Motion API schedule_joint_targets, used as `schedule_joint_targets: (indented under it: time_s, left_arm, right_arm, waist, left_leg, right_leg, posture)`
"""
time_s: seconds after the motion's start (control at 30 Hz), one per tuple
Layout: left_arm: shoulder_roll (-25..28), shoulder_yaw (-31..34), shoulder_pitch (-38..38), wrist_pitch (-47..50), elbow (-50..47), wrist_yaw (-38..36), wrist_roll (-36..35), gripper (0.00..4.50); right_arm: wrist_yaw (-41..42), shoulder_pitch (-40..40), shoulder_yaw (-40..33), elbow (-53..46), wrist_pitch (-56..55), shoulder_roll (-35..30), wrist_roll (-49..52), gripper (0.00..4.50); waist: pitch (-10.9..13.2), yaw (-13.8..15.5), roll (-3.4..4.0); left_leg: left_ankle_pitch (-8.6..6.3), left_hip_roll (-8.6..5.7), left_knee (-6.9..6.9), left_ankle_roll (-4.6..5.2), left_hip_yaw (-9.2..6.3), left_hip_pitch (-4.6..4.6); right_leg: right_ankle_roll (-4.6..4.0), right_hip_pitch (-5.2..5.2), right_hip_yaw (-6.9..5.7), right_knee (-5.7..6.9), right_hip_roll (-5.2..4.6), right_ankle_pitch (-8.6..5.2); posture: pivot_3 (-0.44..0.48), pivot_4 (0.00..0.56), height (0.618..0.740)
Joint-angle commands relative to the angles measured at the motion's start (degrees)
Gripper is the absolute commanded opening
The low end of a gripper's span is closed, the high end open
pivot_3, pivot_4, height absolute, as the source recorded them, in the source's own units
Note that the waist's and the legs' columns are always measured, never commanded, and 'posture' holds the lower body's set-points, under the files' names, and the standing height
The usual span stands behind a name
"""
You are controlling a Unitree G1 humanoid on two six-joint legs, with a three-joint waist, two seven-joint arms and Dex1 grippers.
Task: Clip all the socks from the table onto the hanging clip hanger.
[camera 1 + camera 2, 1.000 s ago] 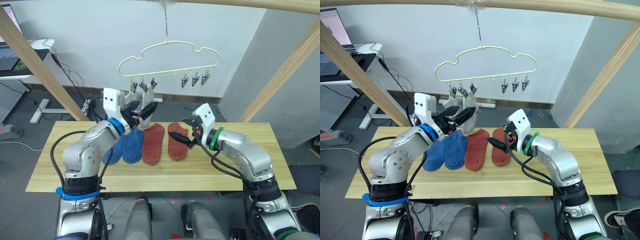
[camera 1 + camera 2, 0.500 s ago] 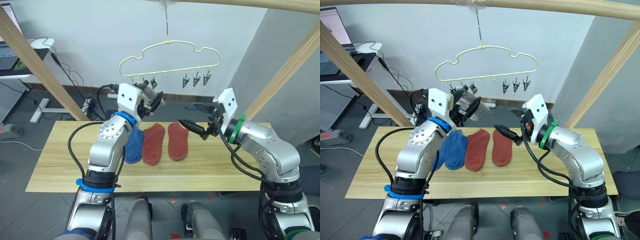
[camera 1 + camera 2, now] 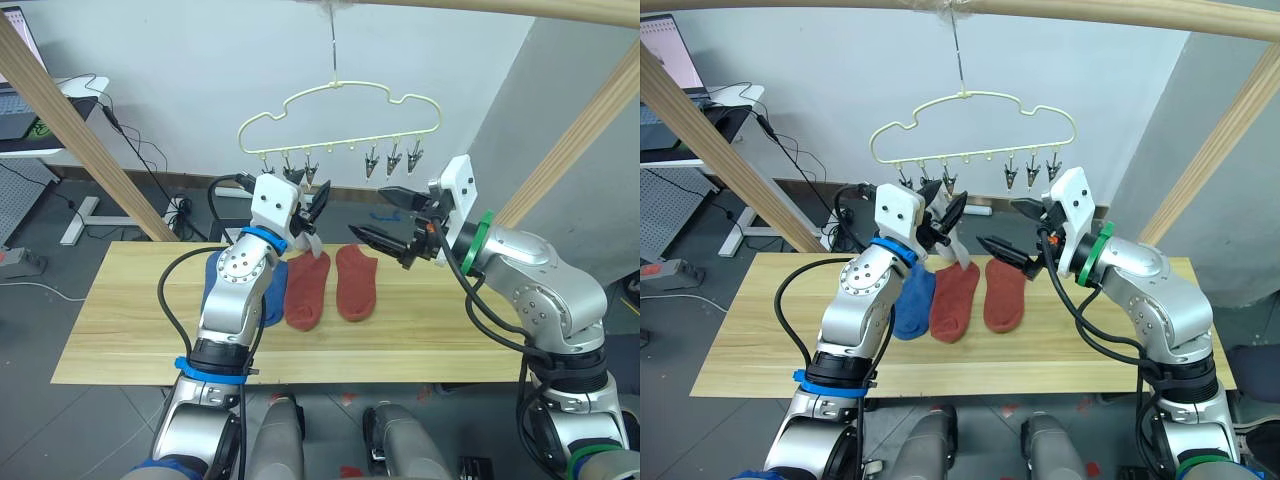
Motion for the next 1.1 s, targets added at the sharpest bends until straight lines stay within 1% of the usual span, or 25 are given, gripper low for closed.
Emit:
schedule_joint_targets:
  time_s: [0.03, 0.47, 0.8, 1.1]
  left_arm:
    - [-0.4, 0.6, -0.9, -1.6, -0.5, 0.7, 0.8, 2.54]
    - [-2.9, 1.6, -3.1, -4.6, 5.6, 2.4, 1.9, 2.54]
    - [-3.8, 2.2, -5.4, -7.8, 10.6, 3.3, 2.7, 2.54]
    - [-4.2, 2.4, -7.3, -9.6, 13.8, 3.2, 2.9, 2.54]
  right_arm:
    - [0.9, -1.3, -1.3, -1.0, -0.8, -0.1, 2.1, 4.5]
    - [0.7, -3.7, -2.0, -2.9, 1.7, -1.2, 7.0, 4.5]
    - [0.1, -4.8, -2.2, -3.2, 2.4, -1.6, 8.6, 4.5]
    - [-0.6, -4.7, -2.3, -3.3, 2.3, -2.1, 9.2, 4.5]
  waist:
    - [0.0, 0.0, 0.0]
    - [0.0, -0.1, 0.0]
    - [0.0, -0.1, 0.0]
    - [0.0, -0.3, 0.0]
  left_leg:
    - [0.0, 0.0, 0.0, 0.0, 0.0, 0.0]
    - [0.0, 0.0, 0.04, 0.0, 0.01, 0.0]
    - [0.0, 0.0, 0.07, 0.0, 0.01, 0.0]
    - [0.0, 0.0, 0.09, 0.0, 0.01, 0.0]
  right_leg:
    - [0.0, 0.0, 0.0, 0.0, 0.0, 0.0]
    - [-0.01, 0.0, 0.0, 0.02, 0.0, 0.01]
    - [-0.02, 0.0, -0.02, 0.05, 0.0, 0.01]
    - [-0.02, 0.0, -0.03, 0.08, 0.01, 0.02]
  posture:
    - [0.015, 0.214, 0.74]
    - [-0.002, 0.208, 0.74]
    - [-0.016, 0.2, 0.74]
    - [-0.024, 0.203, 0.74]
